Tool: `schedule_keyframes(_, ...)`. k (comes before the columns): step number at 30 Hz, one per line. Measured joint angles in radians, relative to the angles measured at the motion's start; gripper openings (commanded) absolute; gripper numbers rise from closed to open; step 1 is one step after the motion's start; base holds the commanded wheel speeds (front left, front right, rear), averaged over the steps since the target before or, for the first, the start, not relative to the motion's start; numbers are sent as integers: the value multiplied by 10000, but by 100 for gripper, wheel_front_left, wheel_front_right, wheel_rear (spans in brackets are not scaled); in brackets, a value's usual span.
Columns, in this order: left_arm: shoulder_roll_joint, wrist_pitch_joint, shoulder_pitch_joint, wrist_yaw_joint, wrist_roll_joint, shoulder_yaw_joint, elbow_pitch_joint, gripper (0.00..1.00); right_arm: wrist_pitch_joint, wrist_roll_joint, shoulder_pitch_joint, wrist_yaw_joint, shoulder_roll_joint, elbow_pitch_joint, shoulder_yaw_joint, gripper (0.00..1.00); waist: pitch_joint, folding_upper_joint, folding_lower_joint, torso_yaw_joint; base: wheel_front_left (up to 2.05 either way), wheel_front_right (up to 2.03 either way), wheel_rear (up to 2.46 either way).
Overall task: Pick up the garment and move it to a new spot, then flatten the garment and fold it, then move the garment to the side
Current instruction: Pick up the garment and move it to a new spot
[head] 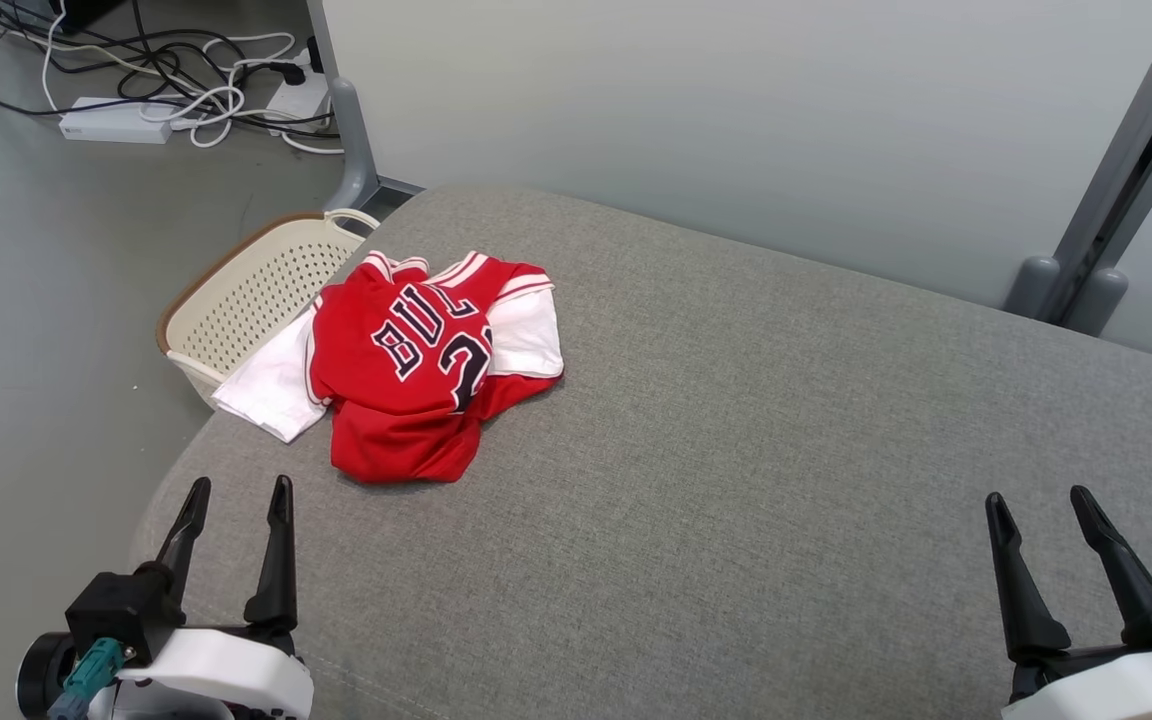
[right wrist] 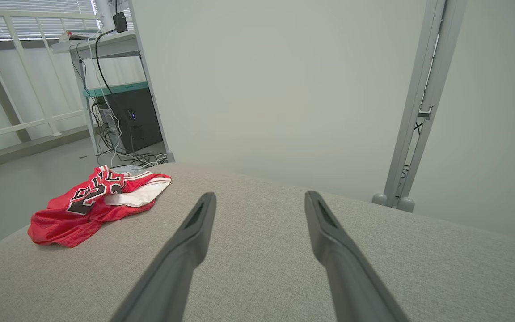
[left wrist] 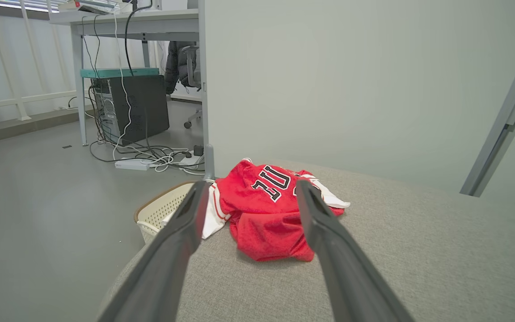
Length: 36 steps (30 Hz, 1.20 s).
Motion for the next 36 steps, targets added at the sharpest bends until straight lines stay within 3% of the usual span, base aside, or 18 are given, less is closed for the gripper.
schedule_keyframes(13,-176,-71,-466,10,4,-54,119,100,328,-178,-118,0,2,-339,81,100,298,0,0,-35,0,0,0)
schedule_keyframes(19,-385,-107,-1953,-435,-171,38,644,100,836,-594,-810,0,-56,-1104,209,100,1265,0,0,-429,0,0,0)
schedule_keyframes(23,-483,-123,-2969,-853,-301,71,1488,100,997,-600,-1353,0,-301,-1356,349,100,2021,0,0,-801,0,0,0)
schedule_keyframes(29,-481,309,-4361,-1404,-725,104,3806,100,986,-579,-2010,0,-458,-1444,412,100,3101,0,0,-1519,0,0,0)
schedule_keyframes(36,-236,995,-5497,-1524,-1124,345,6378,100,796,-493,-2336,0,-476,-1277,376,100,4014,0,0,-2379,0,0,0)
